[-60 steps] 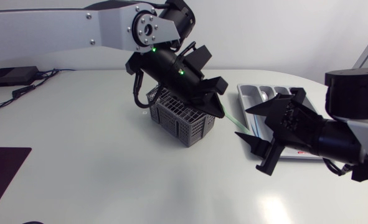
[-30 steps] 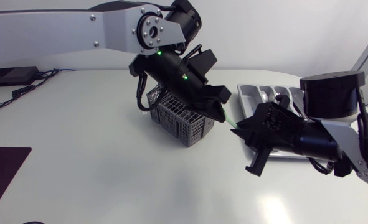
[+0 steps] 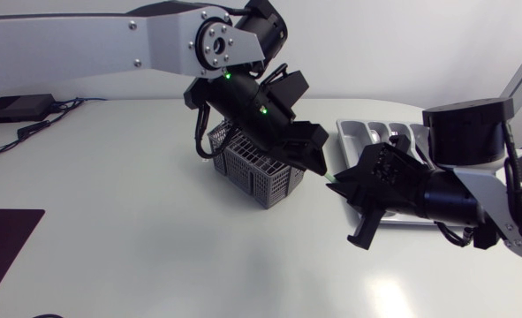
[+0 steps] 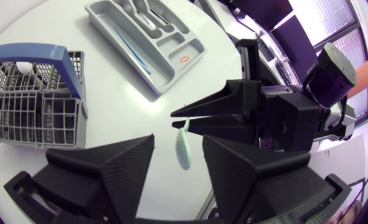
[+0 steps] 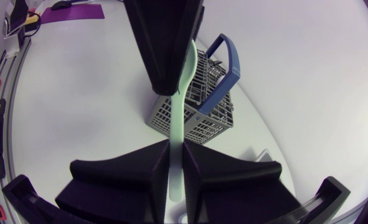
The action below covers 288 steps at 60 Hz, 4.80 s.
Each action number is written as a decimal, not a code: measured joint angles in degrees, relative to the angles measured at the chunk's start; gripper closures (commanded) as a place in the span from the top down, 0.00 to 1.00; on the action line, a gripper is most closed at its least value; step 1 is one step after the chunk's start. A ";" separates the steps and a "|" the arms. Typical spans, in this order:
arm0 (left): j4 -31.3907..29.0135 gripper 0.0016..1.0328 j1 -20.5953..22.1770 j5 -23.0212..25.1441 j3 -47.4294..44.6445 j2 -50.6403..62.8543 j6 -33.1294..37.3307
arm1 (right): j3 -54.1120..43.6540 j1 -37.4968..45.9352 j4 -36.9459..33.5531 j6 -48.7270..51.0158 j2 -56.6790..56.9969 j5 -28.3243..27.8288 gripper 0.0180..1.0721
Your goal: Unload the cutlery basket into the drawer organizer.
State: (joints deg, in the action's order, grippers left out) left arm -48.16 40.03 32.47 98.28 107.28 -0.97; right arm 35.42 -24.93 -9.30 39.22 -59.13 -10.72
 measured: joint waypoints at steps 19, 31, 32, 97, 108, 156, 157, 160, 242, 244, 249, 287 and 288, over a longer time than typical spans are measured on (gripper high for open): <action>0.70 0.96 -4.24 -0.07 0.00 -2.64 -0.35 | -0.39 11.30 -4.87 9.79 2.67 -7.15 0.05; 2.43 0.96 -7.69 -2.19 -0.02 -3.87 -0.48 | -0.39 31.74 -8.90 25.68 -1.18 -16.68 0.05; 2.64 0.96 -7.76 -2.58 -0.07 -3.87 -0.48 | -0.39 32.96 -8.98 26.91 -1.75 -17.14 0.05; 4.50 0.96 -7.37 -6.03 -0.55 -3.17 -0.48 | 16.63 51.80 -8.20 62.90 -39.41 -4.39 0.19; 4.57 0.96 -7.56 -6.32 -1.75 -3.19 -0.46 | 17.09 50.14 -8.74 63.32 -40.04 -1.36 0.59; 4.55 0.48 -21.00 -7.50 -17.70 -18.97 4.74 | 19.28 36.17 -18.93 34.49 -12.94 -18.05 0.36; 4.55 0.45 -21.38 -7.52 -17.99 -18.97 4.98 | 19.28 35.23 -17.99 33.03 -13.09 -18.08 0.32; 4.55 0.28 -22.51 -7.91 -19.23 -18.80 5.73 | 19.30 32.50 -14.49 28.17 -14.03 -18.14 0.12; 25.86 0.06 -29.42 -15.80 -12.04 12.63 8.50 | 28.63 9.44 0.55 -9.53 -45.81 -28.35 0.06; 25.83 0.06 -29.99 -15.13 -11.65 12.92 8.48 | 27.30 7.76 0.55 -9.42 -44.92 -28.28 0.05; 25.86 0.06 -31.56 -13.35 -10.45 13.86 8.46 | 25.29 3.76 0.55 -9.38 -43.78 -28.00 0.06; 8.83 0.06 -36.57 17.22 -20.04 -15.52 15.06 | 25.75 16.41 -6.56 -4.20 -34.95 -28.28 0.06; 8.59 0.06 -35.98 17.25 -20.33 -15.39 15.19 | 25.75 16.41 -6.60 -4.20 -34.95 -28.28 0.06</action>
State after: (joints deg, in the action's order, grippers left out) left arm -39.57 4.05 49.71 77.95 91.90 14.22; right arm 61.17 -8.51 -15.90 35.03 -94.08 -39.00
